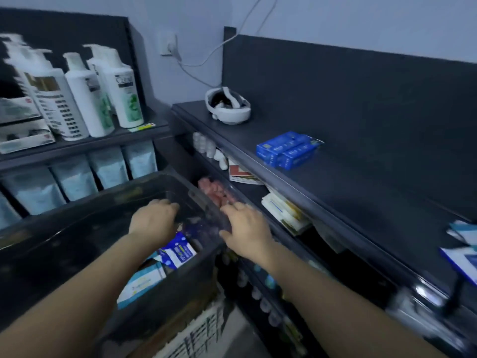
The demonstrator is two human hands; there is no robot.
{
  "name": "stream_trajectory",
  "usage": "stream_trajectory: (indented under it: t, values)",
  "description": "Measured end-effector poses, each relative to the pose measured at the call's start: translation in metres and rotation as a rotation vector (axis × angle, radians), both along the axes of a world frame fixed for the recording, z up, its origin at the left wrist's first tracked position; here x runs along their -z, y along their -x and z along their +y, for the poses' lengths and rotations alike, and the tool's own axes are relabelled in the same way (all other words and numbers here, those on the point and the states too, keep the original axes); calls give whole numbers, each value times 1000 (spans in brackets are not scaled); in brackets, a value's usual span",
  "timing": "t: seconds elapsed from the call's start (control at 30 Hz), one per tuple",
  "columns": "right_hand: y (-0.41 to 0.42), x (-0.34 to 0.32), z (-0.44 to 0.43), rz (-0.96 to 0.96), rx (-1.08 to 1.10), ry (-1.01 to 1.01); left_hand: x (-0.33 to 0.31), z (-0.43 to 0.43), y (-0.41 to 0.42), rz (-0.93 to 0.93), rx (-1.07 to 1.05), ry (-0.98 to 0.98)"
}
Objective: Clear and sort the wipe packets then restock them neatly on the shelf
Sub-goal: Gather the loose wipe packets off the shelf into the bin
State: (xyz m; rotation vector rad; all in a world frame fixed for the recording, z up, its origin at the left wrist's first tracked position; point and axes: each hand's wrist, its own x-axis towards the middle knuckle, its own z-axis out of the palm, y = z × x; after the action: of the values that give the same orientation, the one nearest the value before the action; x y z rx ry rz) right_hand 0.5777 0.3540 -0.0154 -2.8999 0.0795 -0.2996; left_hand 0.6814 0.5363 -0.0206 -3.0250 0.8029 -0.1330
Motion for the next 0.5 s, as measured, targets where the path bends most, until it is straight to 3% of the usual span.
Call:
stream_trajectory:
  t: [0.23, 0.5]
  values:
    - [126, -27, -84, 6, 258, 62, -41, -82, 104, -128, 237, 103]
    - [261, -42, -160, 30, 583, 115, -57, -196, 190, -165, 599, 90]
